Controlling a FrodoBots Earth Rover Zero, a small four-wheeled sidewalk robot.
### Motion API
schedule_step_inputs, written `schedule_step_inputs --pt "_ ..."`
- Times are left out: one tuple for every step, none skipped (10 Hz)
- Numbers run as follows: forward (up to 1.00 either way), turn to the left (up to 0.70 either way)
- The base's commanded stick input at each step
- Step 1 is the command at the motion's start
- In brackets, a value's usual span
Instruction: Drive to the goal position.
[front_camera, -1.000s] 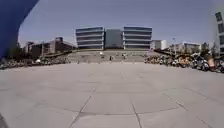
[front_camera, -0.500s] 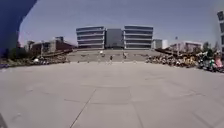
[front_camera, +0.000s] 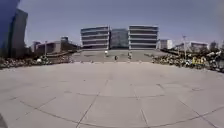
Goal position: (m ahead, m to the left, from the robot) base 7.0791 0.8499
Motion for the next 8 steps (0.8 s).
schedule_step_inputs --pt "1.00 0.23" --pt "1.00 0.00" --pt "1.00 0.00" --pt "1.00 0.00" --pt "1.00 0.00" --pt "1.00 0.00" --pt "1.00 0.00" --pt "1.00 0.00"
